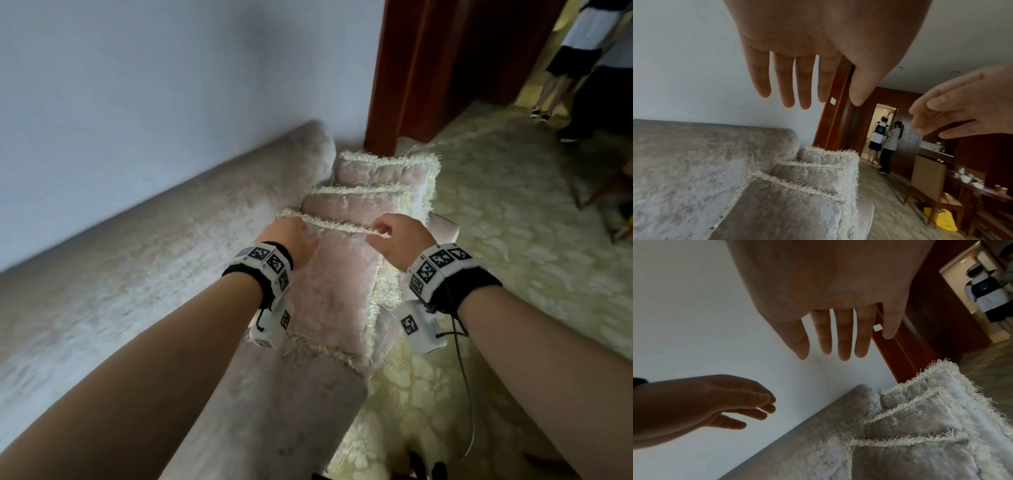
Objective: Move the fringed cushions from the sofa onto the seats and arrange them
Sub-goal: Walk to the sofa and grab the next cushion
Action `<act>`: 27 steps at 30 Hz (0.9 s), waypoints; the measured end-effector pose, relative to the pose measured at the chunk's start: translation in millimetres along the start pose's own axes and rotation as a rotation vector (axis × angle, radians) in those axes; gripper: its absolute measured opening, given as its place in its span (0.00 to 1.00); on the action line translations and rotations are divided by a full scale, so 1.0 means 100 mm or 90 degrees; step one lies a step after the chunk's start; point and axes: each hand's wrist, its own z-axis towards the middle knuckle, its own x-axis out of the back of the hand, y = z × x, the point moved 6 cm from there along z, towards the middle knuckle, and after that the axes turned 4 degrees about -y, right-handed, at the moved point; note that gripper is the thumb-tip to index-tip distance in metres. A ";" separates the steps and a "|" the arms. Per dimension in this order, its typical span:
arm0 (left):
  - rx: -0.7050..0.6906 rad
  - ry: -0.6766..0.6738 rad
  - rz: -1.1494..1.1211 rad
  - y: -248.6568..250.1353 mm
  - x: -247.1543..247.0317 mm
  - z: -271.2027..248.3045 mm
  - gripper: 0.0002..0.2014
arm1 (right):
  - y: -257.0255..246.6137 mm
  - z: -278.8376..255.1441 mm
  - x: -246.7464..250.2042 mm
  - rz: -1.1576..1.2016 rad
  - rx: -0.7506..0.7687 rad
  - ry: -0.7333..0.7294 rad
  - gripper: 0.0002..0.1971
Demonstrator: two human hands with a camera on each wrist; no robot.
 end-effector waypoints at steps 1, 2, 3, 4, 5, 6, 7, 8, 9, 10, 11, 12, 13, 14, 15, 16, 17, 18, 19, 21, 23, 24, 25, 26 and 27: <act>0.017 0.003 -0.005 0.05 -0.05 0.07 0.25 | 0.11 0.10 0.03 0.004 0.012 -0.007 0.17; 0.035 0.010 -0.010 0.10 -0.09 0.13 0.25 | 0.20 0.20 0.07 0.008 0.025 -0.015 0.17; 0.063 0.017 -0.021 0.15 -0.12 0.20 0.26 | 0.26 0.34 0.13 0.010 0.045 -0.030 0.17; 0.087 0.023 -0.034 0.19 -0.15 0.23 0.27 | 0.33 0.44 0.17 0.010 0.054 -0.044 0.18; 0.118 0.029 -0.046 0.23 -0.17 0.29 0.27 | 0.38 0.56 0.22 0.009 0.070 -0.059 0.19; 0.140 0.032 -0.054 0.23 -0.20 0.32 0.27 | 0.41 0.66 0.24 0.002 0.086 -0.068 0.19; 0.162 0.038 -0.061 0.22 -0.23 0.34 0.27 | 0.40 0.75 0.24 -0.007 0.107 -0.077 0.20; 0.191 0.048 -0.069 0.21 -0.25 0.34 0.27 | 0.39 0.84 0.23 -0.012 0.129 -0.092 0.20; 0.213 0.059 -0.074 0.18 -0.26 0.34 0.27 | 0.36 0.92 0.22 -0.013 0.143 -0.103 0.20; 0.240 0.071 -0.081 0.15 -0.26 0.33 0.27 | 0.33 1.00 0.19 -0.013 0.158 -0.120 0.20; 0.259 0.079 -0.088 0.12 -0.25 0.32 0.27 | 0.30 1.07 0.16 -0.014 0.171 -0.132 0.20; 0.276 0.089 -0.093 0.08 -0.24 0.31 0.27 | 0.26 1.13 0.12 -0.014 0.185 -0.143 0.20; 0.294 0.100 -0.100 0.06 -0.21 0.32 0.26 | 0.21 1.21 0.10 -0.014 0.205 -0.156 0.20; 0.305 0.113 -0.107 0.03 -0.19 0.33 0.26 | 0.16 1.28 0.06 -0.009 0.219 -0.165 0.21; 0.319 0.127 -0.115 0.01 -0.15 0.35 0.26 | 0.11 1.37 0.05 -0.001 0.232 -0.172 0.21; 0.326 0.137 -0.122 0.00 -0.12 0.38 0.26 | 0.07 1.44 0.04 0.005 0.240 -0.176 0.21; 0.329 0.145 -0.128 -0.02 -0.10 0.42 0.26 | 0.03 1.50 0.03 0.009 0.248 -0.179 0.20; 0.329 0.155 -0.133 -0.02 -0.07 0.51 0.26 | 0.01 1.58 0.05 0.008 0.257 -0.180 0.19; 0.326 0.162 -0.137 -0.02 -0.04 0.60 0.26 | 0.02 1.63 0.08 0.006 0.261 -0.175 0.18; 0.316 0.173 -0.152 0.06 0.03 0.88 0.26 | 0.08 1.80 0.22 0.001 0.250 -0.157 0.15; 0.290 0.178 -0.175 0.22 0.11 1.24 0.26 | 0.19 2.01 0.44 -0.012 0.239 -0.131 0.13; 0.275 0.180 -0.179 0.31 0.15 1.39 0.26 | 0.22 2.12 0.55 -0.016 0.243 -0.118 0.14; 0.255 0.181 -0.188 0.45 0.19 1.59 0.26 | 0.28 2.27 0.69 -0.019 0.243 -0.098 0.16; 0.243 0.183 -0.202 0.54 0.20 1.72 0.26 | 0.32 2.38 0.79 -0.023 0.245 -0.087 0.17; 0.233 0.183 -0.215 0.65 0.22 1.83 0.26 | 0.34 2.49 0.88 -0.027 0.245 -0.079 0.17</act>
